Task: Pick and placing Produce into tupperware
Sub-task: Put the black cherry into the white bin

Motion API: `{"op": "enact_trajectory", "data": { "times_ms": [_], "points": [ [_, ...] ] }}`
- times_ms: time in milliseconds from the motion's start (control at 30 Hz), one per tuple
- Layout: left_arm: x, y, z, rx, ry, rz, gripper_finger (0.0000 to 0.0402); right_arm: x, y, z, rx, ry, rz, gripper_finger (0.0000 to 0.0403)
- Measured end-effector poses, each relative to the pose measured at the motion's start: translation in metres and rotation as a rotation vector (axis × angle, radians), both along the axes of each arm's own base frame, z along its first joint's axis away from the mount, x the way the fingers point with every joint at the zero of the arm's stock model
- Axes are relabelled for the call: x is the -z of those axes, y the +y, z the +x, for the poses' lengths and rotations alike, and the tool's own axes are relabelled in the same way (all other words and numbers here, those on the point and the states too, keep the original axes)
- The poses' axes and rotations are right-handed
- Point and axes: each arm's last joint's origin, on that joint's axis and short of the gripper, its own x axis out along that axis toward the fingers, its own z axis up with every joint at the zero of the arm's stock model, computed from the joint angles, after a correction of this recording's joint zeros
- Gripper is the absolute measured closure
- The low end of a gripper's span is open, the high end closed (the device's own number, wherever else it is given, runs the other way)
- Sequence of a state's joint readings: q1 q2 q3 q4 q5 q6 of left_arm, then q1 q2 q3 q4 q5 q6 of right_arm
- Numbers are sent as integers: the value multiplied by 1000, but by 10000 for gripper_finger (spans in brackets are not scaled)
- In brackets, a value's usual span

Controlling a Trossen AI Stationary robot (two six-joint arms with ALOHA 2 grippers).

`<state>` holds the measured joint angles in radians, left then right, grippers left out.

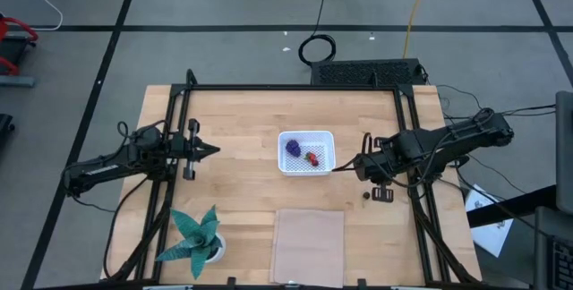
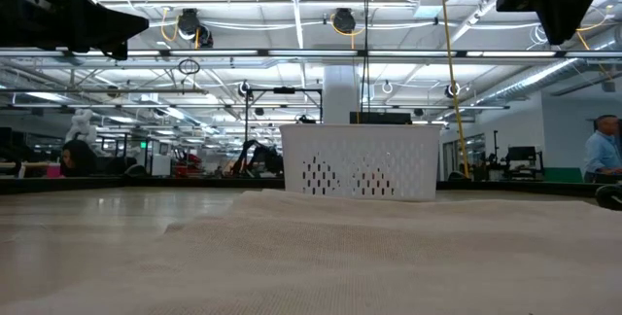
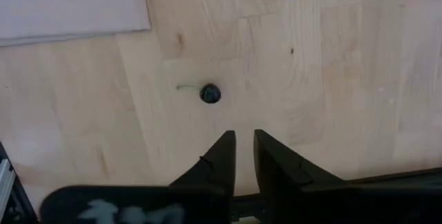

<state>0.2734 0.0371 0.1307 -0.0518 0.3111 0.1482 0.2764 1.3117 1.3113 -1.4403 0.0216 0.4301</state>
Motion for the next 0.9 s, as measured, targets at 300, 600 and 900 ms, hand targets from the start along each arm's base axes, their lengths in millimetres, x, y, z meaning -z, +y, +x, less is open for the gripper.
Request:
{"op": "enact_trajectory", "data": {
  "times_ms": [300,600,900],
  "points": [
    [0,0,0,0,0,0,378,0,0,0,30,-1,-1,296],
    [0,0,0,0,0,0,382,0,0,0,30,-1,-1,264],
    [0,0,0,0,0,1,399,0,0,0,30,-1,-2,261]
  ]
}}
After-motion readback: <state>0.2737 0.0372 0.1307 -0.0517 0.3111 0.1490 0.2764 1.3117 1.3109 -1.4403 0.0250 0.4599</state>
